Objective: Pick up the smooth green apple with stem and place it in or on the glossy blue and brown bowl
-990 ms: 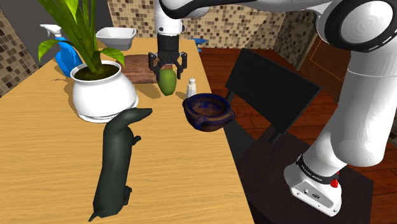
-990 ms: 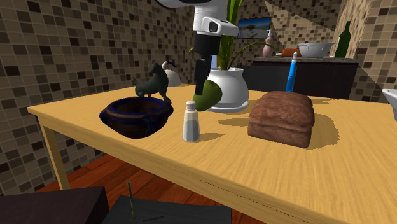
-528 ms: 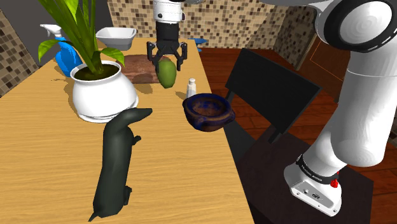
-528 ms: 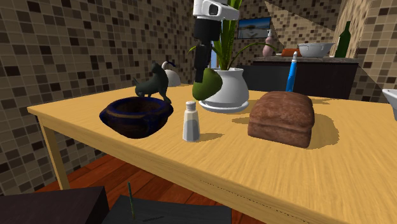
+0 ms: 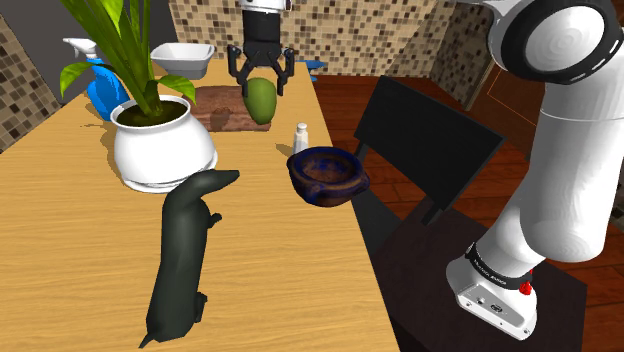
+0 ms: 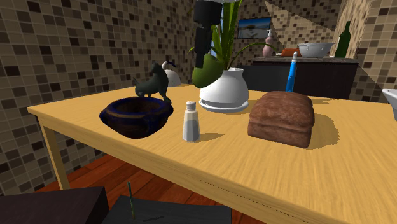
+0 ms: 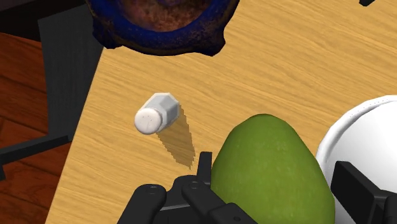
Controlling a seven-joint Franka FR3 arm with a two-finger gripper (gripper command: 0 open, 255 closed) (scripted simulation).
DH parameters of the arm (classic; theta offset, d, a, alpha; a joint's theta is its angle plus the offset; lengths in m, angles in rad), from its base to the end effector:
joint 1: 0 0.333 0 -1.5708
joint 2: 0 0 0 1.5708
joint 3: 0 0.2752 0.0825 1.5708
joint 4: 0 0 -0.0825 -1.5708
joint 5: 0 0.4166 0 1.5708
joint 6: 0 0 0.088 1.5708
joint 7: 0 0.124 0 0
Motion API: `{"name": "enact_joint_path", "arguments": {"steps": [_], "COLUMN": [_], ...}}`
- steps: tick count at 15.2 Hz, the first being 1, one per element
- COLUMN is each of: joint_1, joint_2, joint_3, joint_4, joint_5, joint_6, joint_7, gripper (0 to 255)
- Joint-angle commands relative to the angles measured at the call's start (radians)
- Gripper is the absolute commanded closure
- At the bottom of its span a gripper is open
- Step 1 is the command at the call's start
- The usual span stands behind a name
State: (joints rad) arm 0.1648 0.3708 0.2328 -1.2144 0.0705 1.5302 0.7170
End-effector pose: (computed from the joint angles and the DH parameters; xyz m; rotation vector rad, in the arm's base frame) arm 0.6275 0.2456 0.5140 -2.9871 0.4998 0.1815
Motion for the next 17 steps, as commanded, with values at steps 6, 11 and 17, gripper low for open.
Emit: {"name": "enact_joint_path", "arguments": {"steps": [6,11,17], "joint_1": [0.012,-0.015,-0.026], "joint_2": [0.042,-0.175,-0.442], "joint_3": [0.002,0.009,0.010], "joint_4": [0.161,-0.131,-0.438], "joint_5": [-0.009,0.038,0.101], "joint_6": [-0.119,-0.041,0.006], "joint_7": [0.017,0.009,-0.003], "gripper": [255,255,255]}}
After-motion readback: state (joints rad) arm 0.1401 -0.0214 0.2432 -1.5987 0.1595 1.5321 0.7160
